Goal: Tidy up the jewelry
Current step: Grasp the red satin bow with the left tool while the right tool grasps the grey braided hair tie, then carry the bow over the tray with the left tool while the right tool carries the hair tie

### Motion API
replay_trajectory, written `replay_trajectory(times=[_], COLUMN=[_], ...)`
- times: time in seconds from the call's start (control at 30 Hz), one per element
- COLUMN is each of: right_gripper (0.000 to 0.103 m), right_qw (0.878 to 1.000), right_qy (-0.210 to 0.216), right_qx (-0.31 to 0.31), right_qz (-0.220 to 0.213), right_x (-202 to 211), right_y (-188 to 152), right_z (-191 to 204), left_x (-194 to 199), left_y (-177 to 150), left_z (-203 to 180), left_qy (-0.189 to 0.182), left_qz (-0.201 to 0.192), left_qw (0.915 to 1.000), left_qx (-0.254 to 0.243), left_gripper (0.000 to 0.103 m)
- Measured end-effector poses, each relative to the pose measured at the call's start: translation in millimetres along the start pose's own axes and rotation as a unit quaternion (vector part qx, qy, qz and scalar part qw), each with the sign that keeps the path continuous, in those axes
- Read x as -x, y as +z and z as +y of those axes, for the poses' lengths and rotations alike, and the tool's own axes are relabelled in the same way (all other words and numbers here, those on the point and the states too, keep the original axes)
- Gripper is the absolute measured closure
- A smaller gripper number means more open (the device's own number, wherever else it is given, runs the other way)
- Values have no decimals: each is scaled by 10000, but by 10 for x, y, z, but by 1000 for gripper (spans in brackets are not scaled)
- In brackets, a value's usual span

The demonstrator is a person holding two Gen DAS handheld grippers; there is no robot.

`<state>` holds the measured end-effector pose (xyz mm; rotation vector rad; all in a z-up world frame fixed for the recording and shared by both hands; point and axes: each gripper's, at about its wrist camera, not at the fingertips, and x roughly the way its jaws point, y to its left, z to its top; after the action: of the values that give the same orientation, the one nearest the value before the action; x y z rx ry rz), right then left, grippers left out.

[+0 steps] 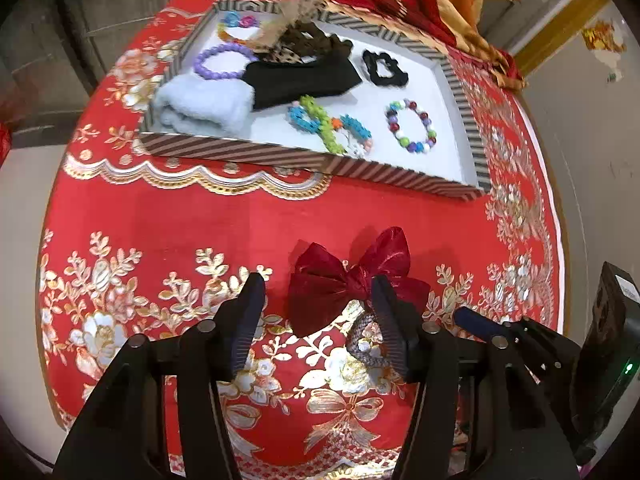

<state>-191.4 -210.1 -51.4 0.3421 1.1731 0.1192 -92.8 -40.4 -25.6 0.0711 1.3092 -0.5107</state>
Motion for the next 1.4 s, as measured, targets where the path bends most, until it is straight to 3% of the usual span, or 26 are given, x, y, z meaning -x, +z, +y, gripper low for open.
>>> replay_trajectory(times=[0.23,0.33,0.5,0.73,0.87,0.97,1.07,1.4], right_gripper=[61,67,68,68,68,85,97,97], right_qw=[9984,9951,9928,9961,9965,9968,9965,9957], right_qy=[-328,-627,-1017,-814,-770,-711,-724,-631], right_qx=[442,756,617,306,323,370,418,520], right_qz=[90,62,162,165,41,-35,-47,-424], right_x=[-263,-270,-151,-36,-18,-5,-21,336], right_y=[-60,-92,-138,-144,-161,-182,-173,44], right_z=[106,139,-152,-438,-439,-427,-428,-363], left_x=[-135,-178,-253,-476,-585,-581,-562,-206], left_y=[-9,-36,-99,-91,-36,-17,-26,94], left_z=[-58,-102,-294,-499,-485,-472,-481,-401], left_qy=[200,259,270,372,285,188,200,-242], left_qz=[235,290,281,422,588,580,563,258], left_qw=[9980,9954,9871,9721,9712,9717,9700,9831], left_qx=[-556,-878,-1555,-2278,-2293,-2283,-2358,-1794], left_gripper=[46,46,46,46,46,73,92,96])
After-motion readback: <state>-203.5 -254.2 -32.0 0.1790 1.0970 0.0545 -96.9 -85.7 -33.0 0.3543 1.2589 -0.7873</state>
